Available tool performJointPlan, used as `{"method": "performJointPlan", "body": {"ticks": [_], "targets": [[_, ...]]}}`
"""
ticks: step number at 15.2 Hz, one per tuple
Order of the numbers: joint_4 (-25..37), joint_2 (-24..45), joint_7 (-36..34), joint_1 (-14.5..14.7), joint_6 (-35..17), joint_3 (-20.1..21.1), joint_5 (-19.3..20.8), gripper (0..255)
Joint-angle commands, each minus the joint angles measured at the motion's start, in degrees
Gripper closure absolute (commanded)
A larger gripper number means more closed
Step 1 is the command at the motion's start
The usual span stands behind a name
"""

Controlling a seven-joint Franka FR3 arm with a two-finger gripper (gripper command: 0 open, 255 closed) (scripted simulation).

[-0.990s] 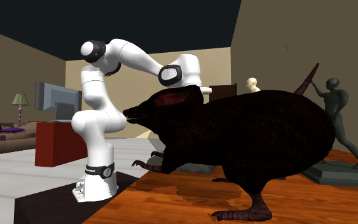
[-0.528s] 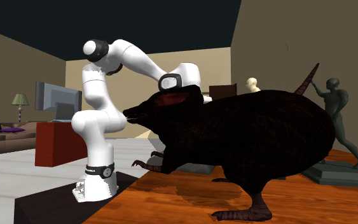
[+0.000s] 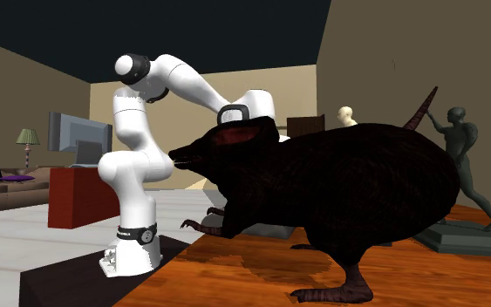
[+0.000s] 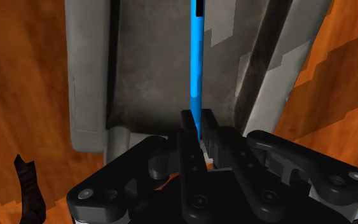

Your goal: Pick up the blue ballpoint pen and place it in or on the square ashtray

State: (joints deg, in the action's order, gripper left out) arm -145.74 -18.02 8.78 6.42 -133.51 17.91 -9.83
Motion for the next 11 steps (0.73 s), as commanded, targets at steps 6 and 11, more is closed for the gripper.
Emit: {"method": "performJointPlan", "body": {"ticks": [6,11], "targets": [[0.00,0.00,0.00,0.00,0.00,0.00,0.00,0],[3.61,-4.73,0.44,0.10,8.32,-1.20,-0.19,0]]}}
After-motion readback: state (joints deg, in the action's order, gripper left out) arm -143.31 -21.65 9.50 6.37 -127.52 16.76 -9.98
